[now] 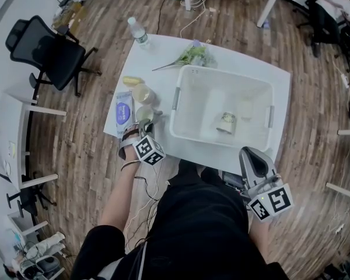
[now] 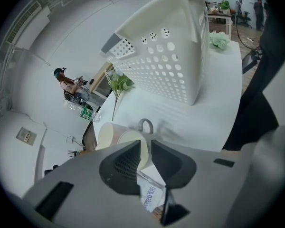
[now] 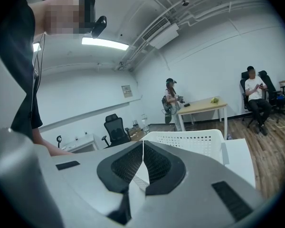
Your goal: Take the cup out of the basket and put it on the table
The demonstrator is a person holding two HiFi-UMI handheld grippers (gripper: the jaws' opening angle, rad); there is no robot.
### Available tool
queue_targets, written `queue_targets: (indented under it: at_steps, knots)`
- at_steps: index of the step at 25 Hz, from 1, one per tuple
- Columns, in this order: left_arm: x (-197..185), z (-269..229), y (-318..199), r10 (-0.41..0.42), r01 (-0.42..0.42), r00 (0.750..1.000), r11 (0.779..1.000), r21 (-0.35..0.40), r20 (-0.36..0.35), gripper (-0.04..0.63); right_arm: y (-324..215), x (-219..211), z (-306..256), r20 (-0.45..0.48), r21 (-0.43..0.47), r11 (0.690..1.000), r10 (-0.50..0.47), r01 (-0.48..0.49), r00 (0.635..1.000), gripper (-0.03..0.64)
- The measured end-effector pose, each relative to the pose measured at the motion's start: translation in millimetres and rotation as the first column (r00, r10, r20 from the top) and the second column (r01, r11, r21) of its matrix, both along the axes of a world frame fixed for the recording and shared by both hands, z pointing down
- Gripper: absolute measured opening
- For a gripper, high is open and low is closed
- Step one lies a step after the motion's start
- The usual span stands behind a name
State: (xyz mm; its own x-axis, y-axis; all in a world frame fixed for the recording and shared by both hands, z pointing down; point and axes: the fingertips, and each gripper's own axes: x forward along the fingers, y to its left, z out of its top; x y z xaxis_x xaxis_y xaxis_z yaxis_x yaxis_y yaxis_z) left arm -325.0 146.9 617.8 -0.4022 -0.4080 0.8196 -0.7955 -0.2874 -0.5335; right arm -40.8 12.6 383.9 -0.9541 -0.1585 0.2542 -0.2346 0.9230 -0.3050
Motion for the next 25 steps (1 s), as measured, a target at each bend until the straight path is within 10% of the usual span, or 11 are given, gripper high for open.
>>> queue_targets:
  at_steps: [10, 19, 25]
  knots:
    - [20, -96, -13, -0.019, 0.008, 0.999, 0.97, 0.245, 0.042, 0.066, -3, 1, 5, 0.037, -0.013, 1.0, 0.007, -0.007, 0.999, 0.026]
    - [77, -210, -68, 0.073, -0.012, 0.995, 0.794, 0.608, -0.075, 0.026, -11, 15, 4, 0.05, 0.0, 0.998, 0.066, -0.066, 0.997, 0.026]
    - [146, -238, -109, 0.283, -0.055, 0.935, 0.712, 0.7, -0.214, 0.011, -15, 28, 2, 0.054, 0.014, 0.993, 0.117, -0.118, 0.992, 0.026]
